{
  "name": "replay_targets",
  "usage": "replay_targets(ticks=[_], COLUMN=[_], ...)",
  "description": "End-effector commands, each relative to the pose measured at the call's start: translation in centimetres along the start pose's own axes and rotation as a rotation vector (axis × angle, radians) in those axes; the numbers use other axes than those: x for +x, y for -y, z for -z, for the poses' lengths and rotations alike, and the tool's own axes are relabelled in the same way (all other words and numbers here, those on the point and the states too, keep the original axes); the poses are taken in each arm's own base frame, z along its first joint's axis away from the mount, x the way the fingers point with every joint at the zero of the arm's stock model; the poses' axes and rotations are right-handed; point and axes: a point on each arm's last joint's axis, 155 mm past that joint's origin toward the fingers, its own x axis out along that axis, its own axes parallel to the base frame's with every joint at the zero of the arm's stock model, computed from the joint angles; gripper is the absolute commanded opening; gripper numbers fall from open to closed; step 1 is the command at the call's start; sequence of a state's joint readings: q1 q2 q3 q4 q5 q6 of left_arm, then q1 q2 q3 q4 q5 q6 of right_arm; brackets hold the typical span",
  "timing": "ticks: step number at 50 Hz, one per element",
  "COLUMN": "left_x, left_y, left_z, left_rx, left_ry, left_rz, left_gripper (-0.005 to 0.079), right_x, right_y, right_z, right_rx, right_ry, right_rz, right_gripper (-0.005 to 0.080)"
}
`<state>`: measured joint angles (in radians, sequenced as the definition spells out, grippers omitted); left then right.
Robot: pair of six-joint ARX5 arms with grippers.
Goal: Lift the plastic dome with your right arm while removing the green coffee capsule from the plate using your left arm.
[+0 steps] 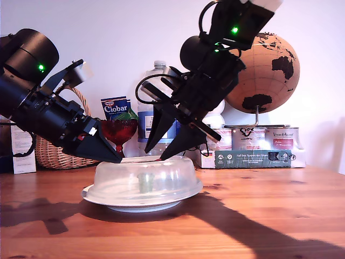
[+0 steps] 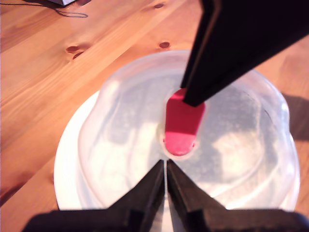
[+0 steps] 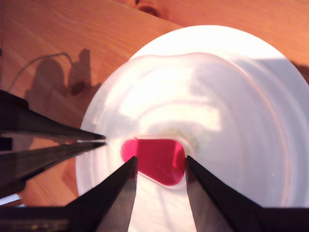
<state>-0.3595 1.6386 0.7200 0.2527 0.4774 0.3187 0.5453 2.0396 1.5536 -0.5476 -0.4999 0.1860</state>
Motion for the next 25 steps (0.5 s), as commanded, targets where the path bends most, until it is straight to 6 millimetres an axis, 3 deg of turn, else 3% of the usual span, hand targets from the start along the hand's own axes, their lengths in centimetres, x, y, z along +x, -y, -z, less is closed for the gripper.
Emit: replay_targets(ticks=[1,12,25], left_x=[0.5,0.5,0.5], left_y=[0.5,0.5,0.5], left_z=[2.2,2.2,2.2], left_rx=[-0.024,-0.024,-0.024], left_ry=[-0.057,-0.057,-0.057], left_rz=[0.013,0.013,0.013], left_gripper=[-0.0021,-0.0021,-0.0021], right_x=[0.3,0.1,0.2], right_y=[-1.6,-2.9,-2.3], right_z=[-0.8,-0.5,0.1], right_rx=[-0.026,-0.008,0.000], right_ry=[0.010,-0.012,-0.033], right_rz=[-0.040,-0.082,-0.048], right_gripper=[0.0280,0.0280,0.0280])
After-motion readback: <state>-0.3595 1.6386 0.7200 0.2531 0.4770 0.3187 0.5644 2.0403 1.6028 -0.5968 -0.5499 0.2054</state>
